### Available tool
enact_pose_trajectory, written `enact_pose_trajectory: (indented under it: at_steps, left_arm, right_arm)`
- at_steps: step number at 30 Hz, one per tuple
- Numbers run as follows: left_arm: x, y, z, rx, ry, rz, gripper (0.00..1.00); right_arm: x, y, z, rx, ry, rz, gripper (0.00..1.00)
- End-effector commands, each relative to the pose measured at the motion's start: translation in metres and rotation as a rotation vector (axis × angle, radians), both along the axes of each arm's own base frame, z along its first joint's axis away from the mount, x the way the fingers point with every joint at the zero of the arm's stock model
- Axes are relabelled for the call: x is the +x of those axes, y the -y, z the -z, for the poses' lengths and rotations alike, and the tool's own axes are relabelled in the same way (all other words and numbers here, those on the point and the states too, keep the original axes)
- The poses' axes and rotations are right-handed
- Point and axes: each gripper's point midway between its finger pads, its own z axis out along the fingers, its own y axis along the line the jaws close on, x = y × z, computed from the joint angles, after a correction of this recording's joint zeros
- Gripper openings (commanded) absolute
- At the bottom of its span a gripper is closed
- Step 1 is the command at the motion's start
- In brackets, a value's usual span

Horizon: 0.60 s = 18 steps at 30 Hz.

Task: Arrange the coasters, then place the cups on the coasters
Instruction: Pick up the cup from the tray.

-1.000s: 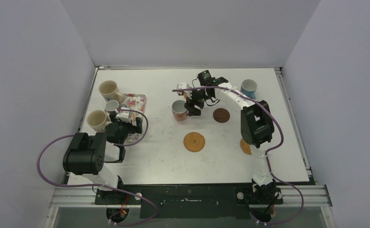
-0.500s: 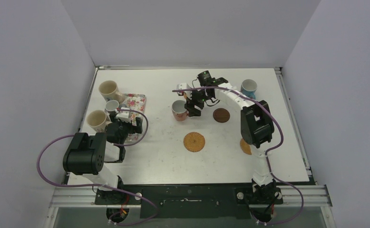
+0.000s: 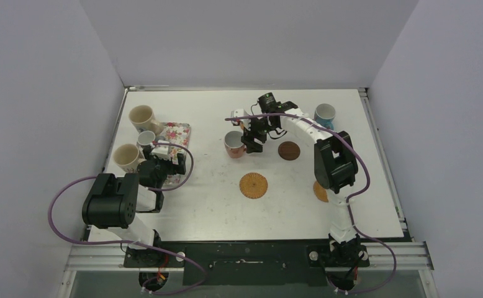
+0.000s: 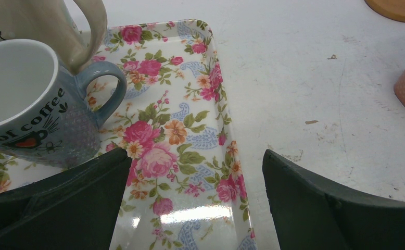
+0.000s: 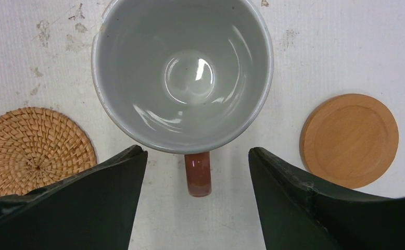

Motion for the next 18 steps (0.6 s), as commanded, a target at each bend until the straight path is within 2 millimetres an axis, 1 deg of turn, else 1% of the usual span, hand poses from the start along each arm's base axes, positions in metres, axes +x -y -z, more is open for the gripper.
enact_pose_trajectory:
  at_steps: [1,11,18]
  left_arm:
    - [0.007,-0.005,-0.016,-0.006,0.069,-0.027,0.97]
    - [0.008,-0.005,-0.016,-0.006,0.068,-0.028,0.97]
    - [0.007,-0.005,-0.016,-0.006,0.069,-0.027,0.97]
  right_arm:
    - [-0.005,-0.009,-0.014,0.04,0.013,-0.05,0.73]
    - [-0.004,-0.012,-0.013,0.033,-0.019,-0.055,0.75]
    - [-0.004,-0.012,-0.003,0.026,-0.033,-0.06,0.75]
